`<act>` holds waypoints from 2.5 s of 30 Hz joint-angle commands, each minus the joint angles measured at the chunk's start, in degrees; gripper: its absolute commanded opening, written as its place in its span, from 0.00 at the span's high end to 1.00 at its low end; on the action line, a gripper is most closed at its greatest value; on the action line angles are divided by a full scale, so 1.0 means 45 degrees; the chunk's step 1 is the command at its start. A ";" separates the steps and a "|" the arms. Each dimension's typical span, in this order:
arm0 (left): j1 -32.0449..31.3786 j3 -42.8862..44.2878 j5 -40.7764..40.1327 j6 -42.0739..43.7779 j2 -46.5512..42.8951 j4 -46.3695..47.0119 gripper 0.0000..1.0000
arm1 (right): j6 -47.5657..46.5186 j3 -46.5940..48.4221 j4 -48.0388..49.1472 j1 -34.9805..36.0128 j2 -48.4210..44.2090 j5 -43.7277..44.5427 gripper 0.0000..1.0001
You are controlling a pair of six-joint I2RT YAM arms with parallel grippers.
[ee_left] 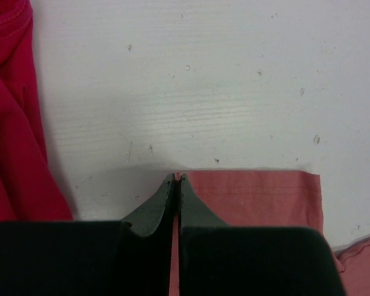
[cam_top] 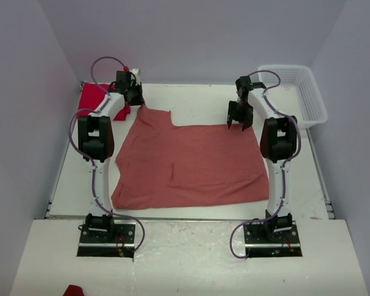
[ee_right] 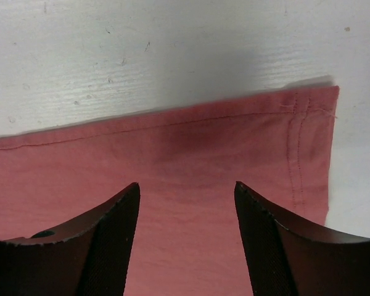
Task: Fold and stack the t-shirts
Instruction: Grap the side of the flattened tshirt furthest away from the robot with both arms
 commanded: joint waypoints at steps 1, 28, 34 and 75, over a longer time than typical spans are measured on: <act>0.0154 -0.0061 0.0435 -0.0230 -0.0762 0.0535 1.00 | 0.0614 0.0212 -0.0134 -0.0007 -0.0111 -0.0528 0.34; -0.0489 0.0292 -0.1202 0.0179 -0.3219 0.0791 0.01 | 0.0691 -0.4454 0.3872 0.1848 -0.6222 0.0682 0.17; -0.2734 -0.2127 -0.4443 -0.1261 -0.6460 -0.1844 1.00 | 0.1415 -0.9520 0.5235 0.2766 -0.9462 -0.1131 1.00; -0.3323 -1.3792 -0.3177 -0.3726 -1.0079 -0.1086 1.00 | 0.4032 -1.5765 0.8559 0.8664 -1.0230 -0.0568 1.00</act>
